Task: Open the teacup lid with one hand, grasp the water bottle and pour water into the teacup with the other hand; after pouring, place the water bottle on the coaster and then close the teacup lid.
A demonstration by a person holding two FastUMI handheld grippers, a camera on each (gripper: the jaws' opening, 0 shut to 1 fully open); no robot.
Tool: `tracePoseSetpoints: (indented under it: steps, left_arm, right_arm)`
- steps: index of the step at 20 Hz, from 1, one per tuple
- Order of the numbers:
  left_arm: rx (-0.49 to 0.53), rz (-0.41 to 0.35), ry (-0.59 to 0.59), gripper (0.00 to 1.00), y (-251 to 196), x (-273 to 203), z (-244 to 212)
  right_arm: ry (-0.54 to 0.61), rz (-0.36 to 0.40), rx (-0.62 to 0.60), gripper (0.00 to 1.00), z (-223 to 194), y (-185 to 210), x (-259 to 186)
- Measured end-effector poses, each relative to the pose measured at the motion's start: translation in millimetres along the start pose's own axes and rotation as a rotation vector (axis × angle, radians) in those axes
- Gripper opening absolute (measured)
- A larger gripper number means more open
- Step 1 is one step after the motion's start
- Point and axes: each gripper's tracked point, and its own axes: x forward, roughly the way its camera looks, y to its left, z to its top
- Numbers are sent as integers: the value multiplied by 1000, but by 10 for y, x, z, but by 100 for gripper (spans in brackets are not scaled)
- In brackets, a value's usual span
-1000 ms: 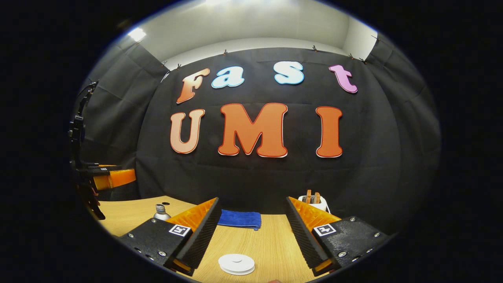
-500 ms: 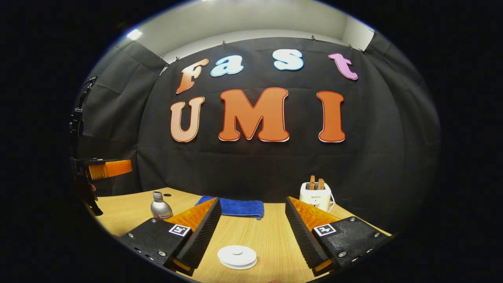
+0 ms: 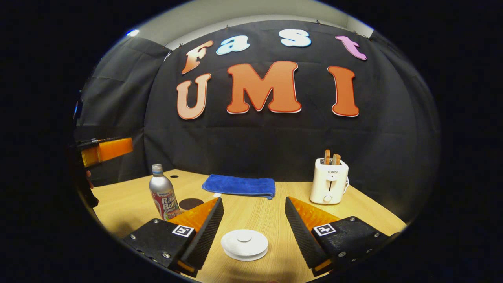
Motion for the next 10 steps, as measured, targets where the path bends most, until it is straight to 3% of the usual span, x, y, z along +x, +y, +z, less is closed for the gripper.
tracePoseSetpoints:
  steps: [7, 9, 10]
  left_arm:
    - [-12, 5, 56, 98, -7, 58, -244]
    - [-13, 5, 62, 98, -1, 75, -285]
    - [-14, 7, 67, 98, 4, 84, -307]
  right_arm:
    - [112, 37, -4, 87, -432, 88, 185]
    - [136, 49, 8, 81, -527, 111, 225]
    - [147, 59, 14, 72, -568, 139, 245]
